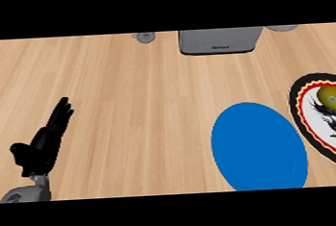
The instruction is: Pick the lemon from the plate and place it in the plate
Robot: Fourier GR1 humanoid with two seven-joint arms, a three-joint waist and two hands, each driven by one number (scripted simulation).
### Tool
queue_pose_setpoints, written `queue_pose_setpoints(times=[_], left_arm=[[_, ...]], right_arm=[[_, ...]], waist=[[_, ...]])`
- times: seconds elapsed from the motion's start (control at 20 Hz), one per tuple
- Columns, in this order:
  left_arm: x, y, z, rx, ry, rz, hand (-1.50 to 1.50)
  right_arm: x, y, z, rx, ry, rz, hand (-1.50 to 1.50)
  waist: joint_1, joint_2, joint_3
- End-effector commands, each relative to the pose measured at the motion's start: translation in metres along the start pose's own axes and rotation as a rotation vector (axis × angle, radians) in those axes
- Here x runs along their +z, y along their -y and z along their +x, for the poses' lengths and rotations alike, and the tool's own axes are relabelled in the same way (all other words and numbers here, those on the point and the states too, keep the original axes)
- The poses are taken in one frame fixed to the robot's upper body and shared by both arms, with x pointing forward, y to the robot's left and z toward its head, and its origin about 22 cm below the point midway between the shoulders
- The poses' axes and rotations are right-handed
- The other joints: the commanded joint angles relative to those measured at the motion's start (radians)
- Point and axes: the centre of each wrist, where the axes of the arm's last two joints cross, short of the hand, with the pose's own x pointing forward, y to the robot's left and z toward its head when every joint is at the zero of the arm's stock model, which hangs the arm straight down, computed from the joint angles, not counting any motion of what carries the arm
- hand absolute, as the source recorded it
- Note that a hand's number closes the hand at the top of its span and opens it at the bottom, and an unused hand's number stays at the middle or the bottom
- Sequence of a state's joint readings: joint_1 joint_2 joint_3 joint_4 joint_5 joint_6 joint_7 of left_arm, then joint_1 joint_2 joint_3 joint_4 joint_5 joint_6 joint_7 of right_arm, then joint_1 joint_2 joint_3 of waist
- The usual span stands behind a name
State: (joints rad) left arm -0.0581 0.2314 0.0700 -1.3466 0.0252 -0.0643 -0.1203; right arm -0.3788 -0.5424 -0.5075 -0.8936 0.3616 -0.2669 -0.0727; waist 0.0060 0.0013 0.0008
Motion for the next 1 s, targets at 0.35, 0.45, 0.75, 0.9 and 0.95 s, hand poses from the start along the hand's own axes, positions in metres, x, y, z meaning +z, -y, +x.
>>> queue_pose_setpoints(times=[0.35, 0.45, 0.75, 0.9, 0.95], left_arm=[[0.005, 0.002, 0.000, 0.012, -0.006, 0.015, 0.00], [0.007, 0.001, -0.013, 0.011, -0.002, 0.020, 0.00], [0.005, -0.013, 0.014, 0.003, -0.002, -0.004, 0.00], [0.009, 0.000, -0.002, 0.017, -0.001, 0.009, 0.00], [-0.004, -0.018, 0.010, 0.000, 0.013, 0.011, 0.00]], right_arm=[[0.014, 0.077, -0.075, -0.456, -0.029, -0.169, -1.50], [0.022, 0.104, -0.097, -0.470, -0.011, -0.180, -1.50], [0.059, 0.168, -0.151, -0.443, 0.030, -0.126, -1.50], [0.084, 0.192, -0.174, -0.434, 0.066, -0.093, -1.50], [0.082, 0.175, -0.176, -0.432, 0.072, -0.082, -1.50]], waist=[[-0.014, -0.002, 0.001], [-0.016, 0.000, 0.001], [-0.005, -0.001, 0.002], [-0.007, 0.000, 0.003], [-0.005, 0.000, 0.002]])
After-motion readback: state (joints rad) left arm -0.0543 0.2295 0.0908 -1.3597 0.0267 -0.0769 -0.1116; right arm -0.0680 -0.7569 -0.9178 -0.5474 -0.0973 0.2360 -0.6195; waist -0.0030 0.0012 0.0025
